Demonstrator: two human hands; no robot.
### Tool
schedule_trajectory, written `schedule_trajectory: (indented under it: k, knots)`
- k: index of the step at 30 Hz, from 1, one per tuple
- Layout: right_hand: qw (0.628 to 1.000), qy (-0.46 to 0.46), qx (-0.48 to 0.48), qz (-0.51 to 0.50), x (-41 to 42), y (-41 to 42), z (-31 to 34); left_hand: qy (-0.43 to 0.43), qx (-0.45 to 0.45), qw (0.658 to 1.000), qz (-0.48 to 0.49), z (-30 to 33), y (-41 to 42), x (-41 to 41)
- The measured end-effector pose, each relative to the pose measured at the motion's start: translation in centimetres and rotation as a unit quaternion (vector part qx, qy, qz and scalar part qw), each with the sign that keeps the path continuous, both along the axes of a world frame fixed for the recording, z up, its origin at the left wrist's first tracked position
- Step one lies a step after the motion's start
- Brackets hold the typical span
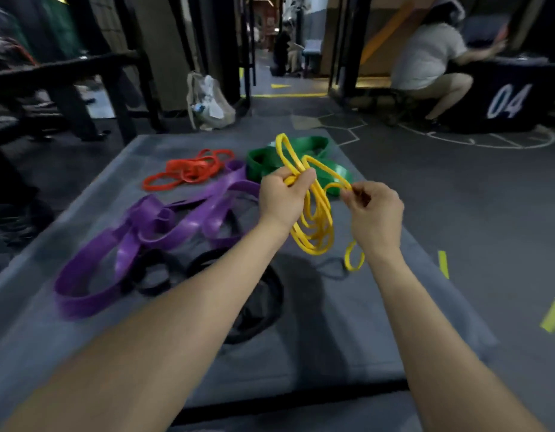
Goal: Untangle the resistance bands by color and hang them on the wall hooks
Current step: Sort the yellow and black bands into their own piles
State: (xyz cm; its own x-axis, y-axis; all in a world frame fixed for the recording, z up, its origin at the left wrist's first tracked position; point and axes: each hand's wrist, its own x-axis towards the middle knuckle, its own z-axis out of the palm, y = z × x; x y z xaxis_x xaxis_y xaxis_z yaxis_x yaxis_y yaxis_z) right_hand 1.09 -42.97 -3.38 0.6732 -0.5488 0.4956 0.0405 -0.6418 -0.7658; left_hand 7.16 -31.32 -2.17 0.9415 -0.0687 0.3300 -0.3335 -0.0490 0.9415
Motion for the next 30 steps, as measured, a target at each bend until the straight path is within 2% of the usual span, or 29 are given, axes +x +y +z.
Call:
schedule_trajectory:
  k: [4,6,8,10,13,16,20,23,26,30]
  knots:
    - [0.996,0.076,0.002,-0.04,-0.3,-3.3,-2.5,0.079,-0.006,0.996,-0.029,-2.8,-4.8,0.7]
    - [0.99,0.131,0.003,-0.042,-0.2,-4.5,-3.9,0.117,0.021,0.992,-0.031,-4.4,-6.3,1.2]
    - [0.983,0.178,-0.015,-0.029,0.0,-4.9,-5.1,0.133,0.146,0.98,-0.014,-5.7,-6.9,2.0]
    - [0.974,0.222,-0.041,-0.02,0.1,-5.1,-5.8,0.145,0.272,0.951,0.033,-6.2,-6.5,2.5]
    - [0.963,0.25,-0.094,-0.022,-0.4,-4.7,-5.7,0.136,0.357,0.919,0.091,-5.8,-4.9,2.5]
    - [0.96,0.236,-0.145,-0.043,-0.6,-3.7,-4.7,0.099,0.424,0.896,0.092,-5.4,-3.3,2.1]
    - [0.972,0.184,-0.143,-0.02,-0.5,-0.7,-2.8,0.039,0.456,0.886,0.074,-3.8,-0.2,1.0]
    - [0.976,0.164,-0.134,0.052,-0.3,2.6,-1.5,-0.01,0.455,0.888,0.065,-2.7,3.6,-0.1]
    - [0.956,0.187,-0.18,0.137,0.3,6.6,-1.3,-0.036,0.442,0.893,0.074,-2.3,8.7,-1.3]
    - [0.922,0.212,-0.225,0.233,0.4,12.0,-1.6,-0.024,0.413,0.904,0.103,-2.9,15.9,-2.6]
